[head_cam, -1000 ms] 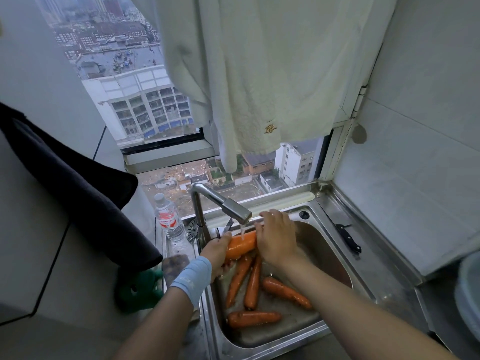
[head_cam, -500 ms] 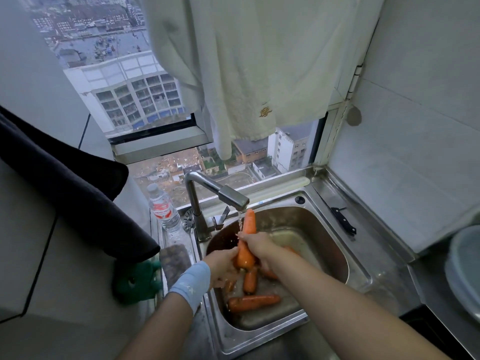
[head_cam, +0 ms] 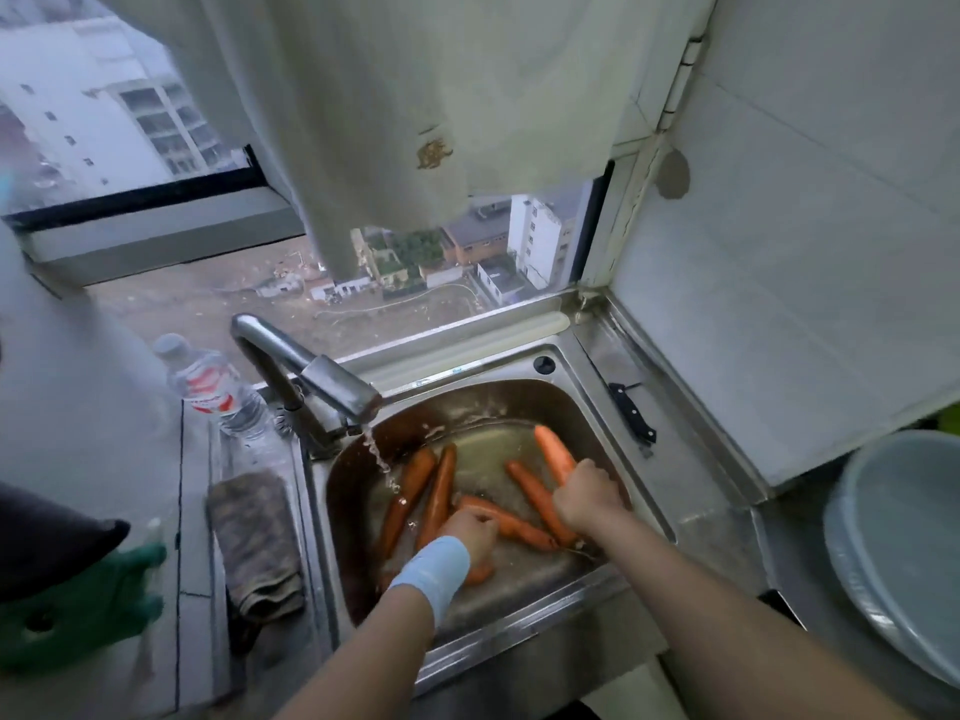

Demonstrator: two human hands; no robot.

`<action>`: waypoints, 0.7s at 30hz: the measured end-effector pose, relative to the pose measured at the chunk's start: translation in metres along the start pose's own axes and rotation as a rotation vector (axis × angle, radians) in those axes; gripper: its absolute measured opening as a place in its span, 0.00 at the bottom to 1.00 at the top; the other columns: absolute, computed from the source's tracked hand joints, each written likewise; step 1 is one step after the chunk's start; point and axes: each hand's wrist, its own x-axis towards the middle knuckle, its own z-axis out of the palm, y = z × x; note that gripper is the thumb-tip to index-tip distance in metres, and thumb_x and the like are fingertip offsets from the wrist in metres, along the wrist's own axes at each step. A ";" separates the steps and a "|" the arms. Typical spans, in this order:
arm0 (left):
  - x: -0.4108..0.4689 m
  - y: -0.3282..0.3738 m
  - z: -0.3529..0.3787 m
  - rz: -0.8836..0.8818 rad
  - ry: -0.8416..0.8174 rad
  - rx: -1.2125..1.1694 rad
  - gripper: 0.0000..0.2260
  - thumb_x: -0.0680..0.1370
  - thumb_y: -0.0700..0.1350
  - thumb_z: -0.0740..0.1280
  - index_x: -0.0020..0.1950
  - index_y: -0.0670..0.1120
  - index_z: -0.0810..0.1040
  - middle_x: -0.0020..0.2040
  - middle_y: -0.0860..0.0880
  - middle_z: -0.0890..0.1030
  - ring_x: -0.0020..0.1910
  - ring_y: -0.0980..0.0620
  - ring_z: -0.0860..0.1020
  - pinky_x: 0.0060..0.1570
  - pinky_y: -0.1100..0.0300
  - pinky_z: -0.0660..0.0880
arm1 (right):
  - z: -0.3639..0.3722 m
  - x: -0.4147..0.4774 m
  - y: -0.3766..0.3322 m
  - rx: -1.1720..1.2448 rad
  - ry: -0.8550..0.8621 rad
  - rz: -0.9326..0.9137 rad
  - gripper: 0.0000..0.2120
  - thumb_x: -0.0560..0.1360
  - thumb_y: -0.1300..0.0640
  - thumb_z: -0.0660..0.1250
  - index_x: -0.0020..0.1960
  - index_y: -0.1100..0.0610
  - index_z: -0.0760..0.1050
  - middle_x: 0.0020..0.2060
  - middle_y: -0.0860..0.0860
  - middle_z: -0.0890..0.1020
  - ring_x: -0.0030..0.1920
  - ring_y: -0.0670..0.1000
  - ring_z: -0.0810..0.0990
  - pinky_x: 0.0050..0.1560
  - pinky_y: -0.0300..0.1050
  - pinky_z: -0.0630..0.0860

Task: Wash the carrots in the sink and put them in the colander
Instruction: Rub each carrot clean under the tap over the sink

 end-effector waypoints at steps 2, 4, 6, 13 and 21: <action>0.021 0.000 0.016 -0.039 0.018 0.062 0.12 0.79 0.46 0.65 0.61 0.48 0.82 0.64 0.44 0.81 0.62 0.44 0.79 0.63 0.53 0.76 | -0.003 0.012 0.010 -0.079 -0.021 -0.022 0.33 0.74 0.38 0.69 0.68 0.61 0.70 0.67 0.62 0.72 0.64 0.62 0.76 0.66 0.54 0.75; 0.029 0.013 0.026 -0.020 0.052 0.139 0.14 0.81 0.46 0.62 0.64 0.49 0.81 0.66 0.46 0.80 0.63 0.44 0.78 0.65 0.56 0.73 | -0.002 0.028 0.018 -0.179 -0.051 -0.065 0.28 0.76 0.45 0.70 0.69 0.60 0.70 0.67 0.61 0.69 0.64 0.61 0.75 0.67 0.53 0.74; 0.040 0.020 0.032 -0.012 0.077 0.192 0.15 0.81 0.48 0.61 0.66 0.51 0.79 0.67 0.47 0.79 0.64 0.43 0.77 0.66 0.56 0.72 | 0.006 0.047 0.022 -0.233 -0.066 -0.111 0.26 0.77 0.49 0.68 0.71 0.60 0.69 0.66 0.60 0.69 0.64 0.60 0.75 0.67 0.53 0.73; 0.102 0.015 0.046 -0.029 0.136 0.439 0.19 0.79 0.50 0.61 0.70 0.51 0.75 0.70 0.42 0.74 0.70 0.40 0.71 0.71 0.52 0.68 | 0.052 0.112 0.028 -0.386 -0.161 -0.261 0.43 0.77 0.42 0.68 0.81 0.34 0.42 0.63 0.59 0.68 0.58 0.60 0.78 0.61 0.54 0.76; 0.114 0.003 0.055 0.107 0.104 0.782 0.22 0.81 0.51 0.59 0.75 0.50 0.68 0.75 0.46 0.67 0.75 0.42 0.63 0.73 0.49 0.64 | 0.085 0.115 0.017 -0.764 0.047 -0.491 0.26 0.82 0.49 0.62 0.75 0.59 0.63 0.66 0.59 0.70 0.65 0.60 0.72 0.60 0.53 0.74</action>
